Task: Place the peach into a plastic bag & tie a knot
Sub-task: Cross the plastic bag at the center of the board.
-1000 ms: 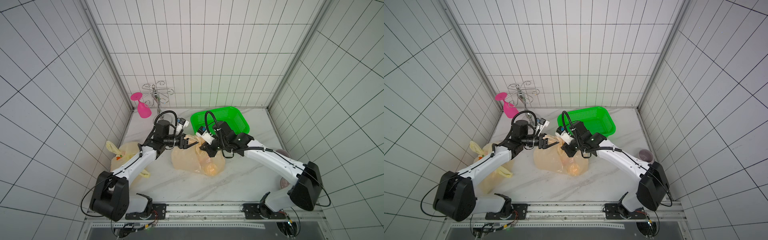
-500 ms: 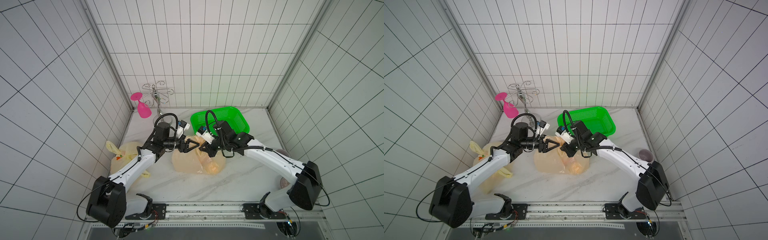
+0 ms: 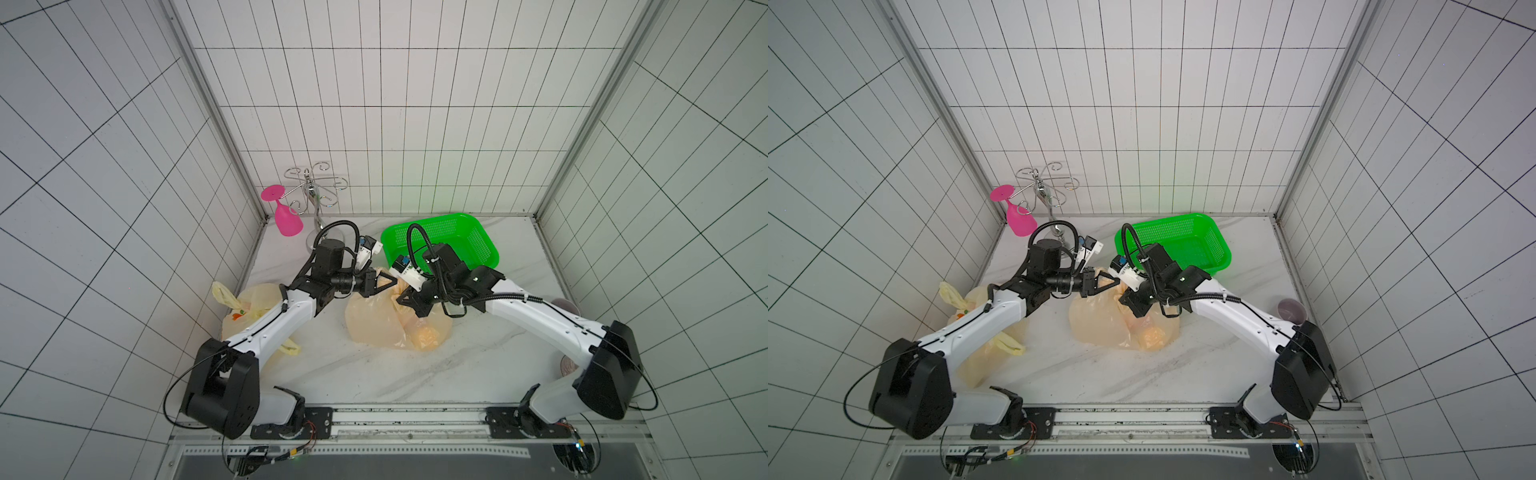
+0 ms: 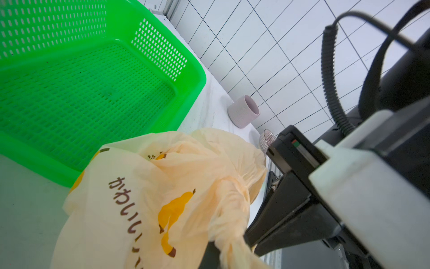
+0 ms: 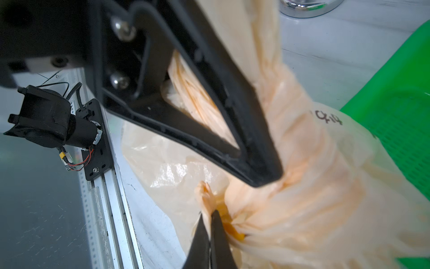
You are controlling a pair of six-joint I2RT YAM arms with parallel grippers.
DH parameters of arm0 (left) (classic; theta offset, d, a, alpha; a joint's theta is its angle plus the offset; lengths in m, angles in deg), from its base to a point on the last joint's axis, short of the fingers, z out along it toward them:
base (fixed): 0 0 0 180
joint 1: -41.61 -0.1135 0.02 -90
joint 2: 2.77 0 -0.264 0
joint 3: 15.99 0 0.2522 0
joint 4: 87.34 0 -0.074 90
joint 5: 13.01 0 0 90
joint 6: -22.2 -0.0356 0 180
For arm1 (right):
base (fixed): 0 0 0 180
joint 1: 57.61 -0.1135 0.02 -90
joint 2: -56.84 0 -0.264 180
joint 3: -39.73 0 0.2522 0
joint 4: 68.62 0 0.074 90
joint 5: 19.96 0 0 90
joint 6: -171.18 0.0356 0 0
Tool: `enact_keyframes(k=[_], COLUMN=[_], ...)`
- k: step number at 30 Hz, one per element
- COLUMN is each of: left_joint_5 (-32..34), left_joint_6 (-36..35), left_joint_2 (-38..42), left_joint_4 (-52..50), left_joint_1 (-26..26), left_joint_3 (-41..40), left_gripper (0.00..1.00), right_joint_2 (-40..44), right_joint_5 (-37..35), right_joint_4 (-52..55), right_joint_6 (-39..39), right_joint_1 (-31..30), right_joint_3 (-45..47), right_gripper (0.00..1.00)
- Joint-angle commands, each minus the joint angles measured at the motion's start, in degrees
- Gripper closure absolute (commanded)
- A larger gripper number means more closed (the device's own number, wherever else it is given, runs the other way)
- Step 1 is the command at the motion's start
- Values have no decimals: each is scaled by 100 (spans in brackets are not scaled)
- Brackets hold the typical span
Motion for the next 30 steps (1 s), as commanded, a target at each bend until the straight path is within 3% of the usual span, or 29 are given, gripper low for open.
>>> enact_keyframes(k=[1,5,9,12,18,22,24,30], left_joint_5=[143,350,460,479,483,432,397,333], left_joint_6=[-239,-393,-525,-606,-730,-761,-765,-813], left_joint_2=[264,466,495,526,647,653,652,685], left_joint_4=[-141,-49,-66,-106,-122,-141,-142,-141], left_joint_1=[14,64,167,257,329,343,357,416], left_joint_3=[178,86,60,77,60,86,98,95], left_gripper=[100,100,100,100,100,100,100,100], right_joint_2=[247,669,1078,1141,808,791,744,348], right_joint_5=[17,264,271,-333,-1673,-1746,-1691,-1082], right_joint_4=[104,369,727,1153,2328,2369,2293,2359], right_joint_6=[-91,84,256,250,-750,-1340,-1402,-1517], right_joint_1=[57,110,128,189,221,208,201,149], right_joint_3=[355,225,-181,-658,-1370,-1342,-1479,-1961], right_gripper=[93,69,59,52,37,11,3,1])
